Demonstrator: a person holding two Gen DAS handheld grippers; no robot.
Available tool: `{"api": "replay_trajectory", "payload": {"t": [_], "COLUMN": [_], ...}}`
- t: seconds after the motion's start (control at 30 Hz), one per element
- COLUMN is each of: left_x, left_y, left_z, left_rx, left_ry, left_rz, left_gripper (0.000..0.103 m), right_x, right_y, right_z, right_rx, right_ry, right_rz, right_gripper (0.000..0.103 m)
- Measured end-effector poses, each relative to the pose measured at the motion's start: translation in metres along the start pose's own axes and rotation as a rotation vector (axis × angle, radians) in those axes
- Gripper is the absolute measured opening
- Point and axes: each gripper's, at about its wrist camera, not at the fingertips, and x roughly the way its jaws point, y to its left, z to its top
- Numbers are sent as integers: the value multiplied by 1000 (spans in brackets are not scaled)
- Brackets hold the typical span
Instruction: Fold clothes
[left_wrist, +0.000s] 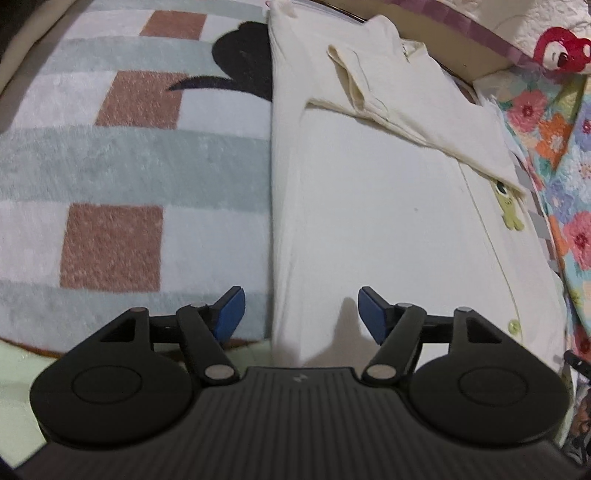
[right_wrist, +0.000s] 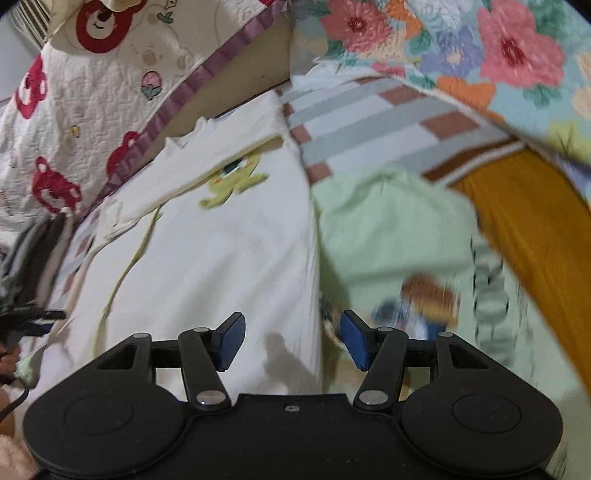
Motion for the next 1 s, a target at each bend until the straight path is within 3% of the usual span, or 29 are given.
{"api": "replay_trajectory", "payload": {"t": [0.17, 0.23, 0.27, 0.3, 0.4, 0.43, 0.5, 0.7, 1.0], "left_x": [2, 4, 5, 7, 13, 15, 16, 0, -60], "left_y": [1, 2, 1, -2, -19, -26, -36, -51, -32], "left_z": [1, 3, 3, 3, -1, -3, -4, 4, 61], "left_rx": [-23, -51, -54, -34, 84, 131, 194, 266, 114], "left_ry": [-30, -56, -64, -64, -33, -34, -51, -157, -436], "left_rz": [-24, -45, -55, -59, -48, -27, -5, -31, -145], "left_gripper": [71, 70, 67, 64, 17, 8, 6, 5, 5], "right_x": [7, 10, 12, 9, -2, -6, -12, -17, -9], "right_y": [9, 13, 15, 18, 33, 43, 58, 69, 117], "right_z": [-11, -15, -17, -16, -10, -7, -3, 23, 113], "right_rx": [-69, -99, -114, -126, -195, -254, -327, -265, -349], "right_ry": [1, 1, 0, -17, -79, -88, -114, -224, -352], "right_rz": [-6, -10, -12, -11, -27, -54, -53, 18, -6], "right_gripper": [63, 42, 13, 8, 8, 8, 7, 5, 5]}}
